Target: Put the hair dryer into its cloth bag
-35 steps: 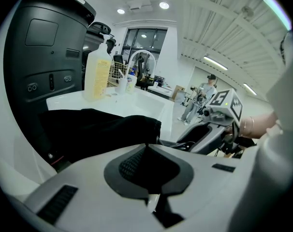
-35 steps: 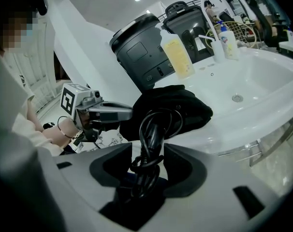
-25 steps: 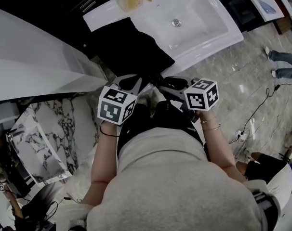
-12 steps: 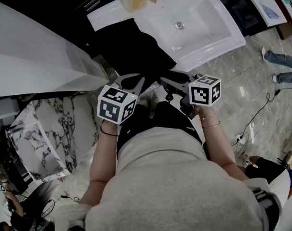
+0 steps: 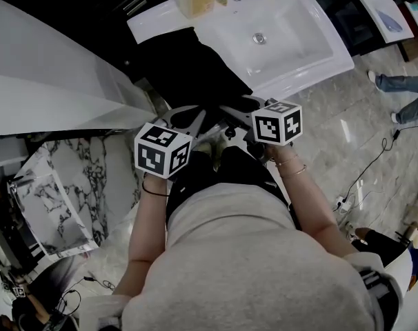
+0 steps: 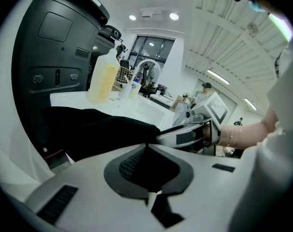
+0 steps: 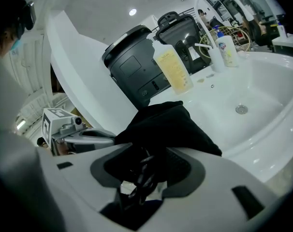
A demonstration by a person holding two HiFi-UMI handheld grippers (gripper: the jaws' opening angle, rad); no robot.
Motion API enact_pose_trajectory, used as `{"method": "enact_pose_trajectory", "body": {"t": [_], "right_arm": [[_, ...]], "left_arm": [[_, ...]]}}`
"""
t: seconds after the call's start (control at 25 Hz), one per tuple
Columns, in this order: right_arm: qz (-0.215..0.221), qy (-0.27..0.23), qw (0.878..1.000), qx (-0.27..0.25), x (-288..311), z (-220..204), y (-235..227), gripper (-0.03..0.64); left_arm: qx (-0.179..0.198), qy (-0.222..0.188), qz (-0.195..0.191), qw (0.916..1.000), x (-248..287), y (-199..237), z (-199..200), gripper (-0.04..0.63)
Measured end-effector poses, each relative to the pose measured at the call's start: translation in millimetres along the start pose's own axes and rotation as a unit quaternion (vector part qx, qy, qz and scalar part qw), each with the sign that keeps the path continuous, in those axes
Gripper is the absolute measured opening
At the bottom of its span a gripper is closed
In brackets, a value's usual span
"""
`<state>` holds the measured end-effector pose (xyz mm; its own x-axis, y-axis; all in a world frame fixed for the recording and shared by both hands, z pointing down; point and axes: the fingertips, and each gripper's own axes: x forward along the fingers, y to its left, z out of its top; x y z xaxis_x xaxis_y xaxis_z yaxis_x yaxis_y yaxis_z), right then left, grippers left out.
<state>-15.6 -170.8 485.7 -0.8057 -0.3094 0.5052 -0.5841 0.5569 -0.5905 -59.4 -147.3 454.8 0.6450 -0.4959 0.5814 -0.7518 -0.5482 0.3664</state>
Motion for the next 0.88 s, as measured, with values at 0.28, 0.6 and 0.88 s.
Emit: {"method": "enact_pose_trajectory", "body": {"t": [0.28,0.6,0.88], "right_arm": [[-0.030,0.049,0.998,-0.040,16.8,-5.0,-4.8,0.194],[-0.055,0.061,0.994,-0.068,16.6,-9.6,-7.9,0.223],[-0.064,0.068,0.994,-0.057,5.0,-28.4,-7.2,0.268]], "left_arm": [[-0.005,0.003,0.005,1.0000,2.4,2.9,-2.0,0.015],[0.004,0.002,0.002,1.0000,4.2,1.4,-1.7,0.015],[0.007,0.004,-0.002,1.0000,2.7,2.1,-2.9,0.015]]}}
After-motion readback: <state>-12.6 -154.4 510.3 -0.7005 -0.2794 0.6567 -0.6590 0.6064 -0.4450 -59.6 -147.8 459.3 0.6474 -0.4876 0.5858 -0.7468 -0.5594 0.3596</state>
